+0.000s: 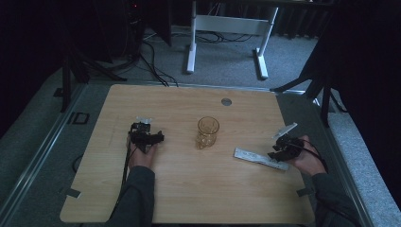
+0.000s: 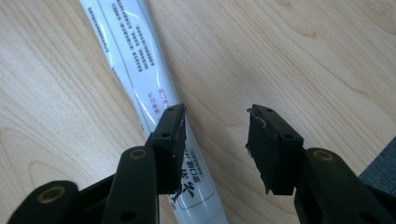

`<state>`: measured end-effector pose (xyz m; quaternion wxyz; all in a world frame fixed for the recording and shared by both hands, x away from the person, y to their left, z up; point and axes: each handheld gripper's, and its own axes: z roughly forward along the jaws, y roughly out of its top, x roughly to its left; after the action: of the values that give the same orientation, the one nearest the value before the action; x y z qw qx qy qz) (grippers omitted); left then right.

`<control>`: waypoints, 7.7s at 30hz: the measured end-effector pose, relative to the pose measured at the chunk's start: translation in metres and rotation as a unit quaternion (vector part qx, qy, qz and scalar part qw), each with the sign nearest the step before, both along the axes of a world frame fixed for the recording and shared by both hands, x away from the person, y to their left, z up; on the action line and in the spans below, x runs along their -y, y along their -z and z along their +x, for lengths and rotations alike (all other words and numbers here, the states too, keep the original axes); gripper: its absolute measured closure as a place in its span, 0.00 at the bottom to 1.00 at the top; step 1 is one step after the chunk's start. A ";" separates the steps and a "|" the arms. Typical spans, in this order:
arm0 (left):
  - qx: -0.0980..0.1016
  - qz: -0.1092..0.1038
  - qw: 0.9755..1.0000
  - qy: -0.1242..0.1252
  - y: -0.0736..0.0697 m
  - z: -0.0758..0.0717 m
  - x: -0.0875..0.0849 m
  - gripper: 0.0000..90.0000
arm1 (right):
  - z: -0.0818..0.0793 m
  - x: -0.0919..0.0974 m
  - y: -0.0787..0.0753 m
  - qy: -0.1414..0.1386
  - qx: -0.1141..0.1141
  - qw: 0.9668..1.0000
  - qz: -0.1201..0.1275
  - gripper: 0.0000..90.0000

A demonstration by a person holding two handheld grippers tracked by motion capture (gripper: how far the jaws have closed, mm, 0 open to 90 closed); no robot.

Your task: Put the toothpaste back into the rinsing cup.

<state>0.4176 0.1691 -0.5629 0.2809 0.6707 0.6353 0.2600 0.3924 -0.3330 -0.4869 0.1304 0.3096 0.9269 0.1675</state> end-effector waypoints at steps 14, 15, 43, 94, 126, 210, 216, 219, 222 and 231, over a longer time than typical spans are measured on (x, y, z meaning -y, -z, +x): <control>0.000 0.000 1.000 0.001 0.000 0.000 0.000 0.17 | 0.001 -0.011 0.002 -0.024 -0.011 0.999 -0.021 0.64; 0.000 0.000 1.000 0.001 0.000 0.000 0.000 0.17 | 0.001 -0.012 0.002 -0.027 -0.013 0.999 -0.024 0.64; 0.000 -0.001 1.000 0.002 0.000 0.000 0.000 0.17 | 0.004 -0.032 0.004 -0.069 -0.043 0.994 -0.075 0.65; 0.000 0.000 1.000 0.002 0.000 0.000 0.000 0.17 | 0.010 -0.056 0.020 -0.119 -0.086 0.978 -0.146 0.67; 0.000 -0.001 1.000 0.002 0.000 0.000 0.000 0.17 | 0.018 -0.063 0.028 -0.129 -0.117 0.971 -0.163 0.71; 0.000 -0.001 1.000 0.002 0.000 0.000 0.000 0.17 | 0.023 -0.055 -0.011 -0.061 -0.027 0.998 0.002 0.81; 0.000 -0.001 1.000 0.002 0.000 0.000 0.000 0.17 | 0.025 -0.058 -0.014 -0.059 -0.023 0.998 0.015 0.81; 0.000 -0.001 1.000 0.002 0.000 0.000 0.000 0.17 | 0.026 -0.060 -0.015 -0.056 -0.023 0.998 0.021 0.81; 0.000 -0.001 1.000 0.002 0.000 0.000 0.000 0.17 | 0.028 -0.061 -0.016 -0.055 -0.019 0.998 0.030 0.81; 0.000 -0.001 1.000 0.002 0.000 0.000 0.000 0.17 | 0.030 -0.064 -0.015 -0.047 -0.015 0.998 0.049 0.82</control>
<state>0.4174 0.1692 -0.5629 0.2822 0.6718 0.6340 0.2591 0.4221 -0.2686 -0.4724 0.0934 0.2741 0.9329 0.2142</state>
